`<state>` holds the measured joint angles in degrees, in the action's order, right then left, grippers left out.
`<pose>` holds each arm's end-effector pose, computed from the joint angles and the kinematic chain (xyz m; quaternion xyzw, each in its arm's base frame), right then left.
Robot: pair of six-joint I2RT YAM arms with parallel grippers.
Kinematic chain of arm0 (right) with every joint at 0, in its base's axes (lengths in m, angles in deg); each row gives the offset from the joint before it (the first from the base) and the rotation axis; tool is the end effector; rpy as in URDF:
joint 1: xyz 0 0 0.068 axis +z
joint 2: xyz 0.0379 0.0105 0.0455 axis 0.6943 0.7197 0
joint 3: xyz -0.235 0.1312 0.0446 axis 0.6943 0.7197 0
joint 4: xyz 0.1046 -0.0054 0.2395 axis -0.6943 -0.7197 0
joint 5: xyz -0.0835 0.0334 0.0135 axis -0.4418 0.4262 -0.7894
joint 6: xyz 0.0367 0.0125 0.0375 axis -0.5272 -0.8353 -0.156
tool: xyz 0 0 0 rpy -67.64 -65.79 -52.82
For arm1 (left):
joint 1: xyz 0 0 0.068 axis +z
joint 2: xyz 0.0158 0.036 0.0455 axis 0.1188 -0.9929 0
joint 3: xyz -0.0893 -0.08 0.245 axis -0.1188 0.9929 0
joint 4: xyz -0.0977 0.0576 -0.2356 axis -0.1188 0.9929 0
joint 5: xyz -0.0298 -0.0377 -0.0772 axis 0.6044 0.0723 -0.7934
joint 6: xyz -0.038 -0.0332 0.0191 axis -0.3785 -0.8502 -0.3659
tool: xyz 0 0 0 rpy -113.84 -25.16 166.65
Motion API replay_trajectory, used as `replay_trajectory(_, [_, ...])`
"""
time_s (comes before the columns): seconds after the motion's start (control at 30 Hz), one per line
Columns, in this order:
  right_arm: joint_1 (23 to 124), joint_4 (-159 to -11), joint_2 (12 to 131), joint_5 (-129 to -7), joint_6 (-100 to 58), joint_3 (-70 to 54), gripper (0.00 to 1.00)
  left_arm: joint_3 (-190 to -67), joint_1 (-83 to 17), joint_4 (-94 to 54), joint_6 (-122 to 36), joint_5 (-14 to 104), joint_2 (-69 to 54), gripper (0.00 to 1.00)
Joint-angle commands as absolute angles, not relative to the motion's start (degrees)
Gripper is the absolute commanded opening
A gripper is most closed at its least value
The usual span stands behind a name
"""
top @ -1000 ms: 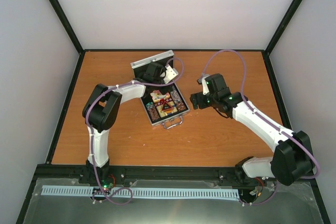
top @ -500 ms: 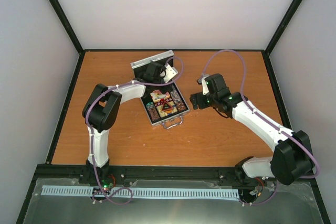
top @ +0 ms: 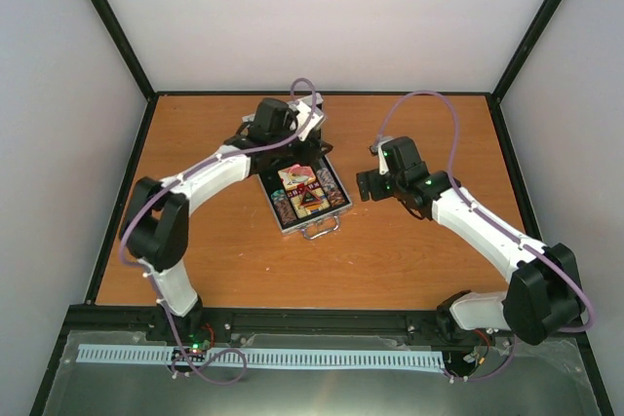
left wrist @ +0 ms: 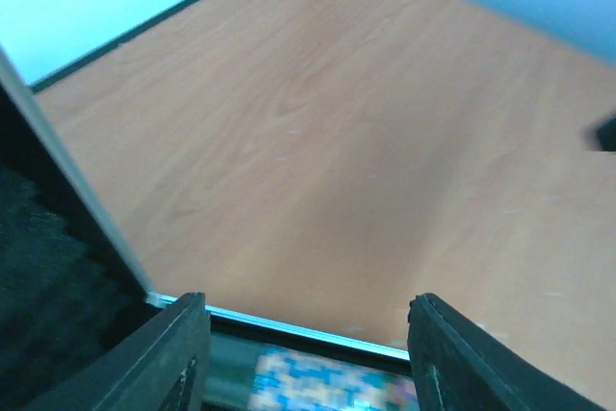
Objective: Pack up texas hold em set
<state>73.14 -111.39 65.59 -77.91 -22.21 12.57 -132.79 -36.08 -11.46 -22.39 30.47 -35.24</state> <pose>0.2434 0.1340 0.2599 -0.1642 0.9170 0.0949 0.3510 0.3560 -0.2151 0.2528 0.3700 0.7860 -0.2518 0.4265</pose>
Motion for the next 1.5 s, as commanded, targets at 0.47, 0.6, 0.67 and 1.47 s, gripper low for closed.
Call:
replay_trajectory(0.47, [71.1,-106.1,62.5,-79.5,-25.4,12.6,1.00,-145.9,-26.3,14.0,-46.1,27.4,-15.8,1.00])
replay_trajectory(0.6, [71.0,-108.0,64.1,-76.6,-24.0,10.9,1.00,-151.7,-19.5,19.3,-51.6,20.7,-25.0,1.00])
replay_trajectory(0.67, [71.0,-109.8,65.2,-74.9,-23.6,9.9,1.00,-153.0,-17.3,20.6,-53.9,16.7,-28.7,1.00])
replay_trajectory(1.47, [71.0,-111.8,69.7,-63.0,-21.8,9.5,1.00,-125.0,-32.0,16.8,-60.2,0.3,-20.5,1.00])
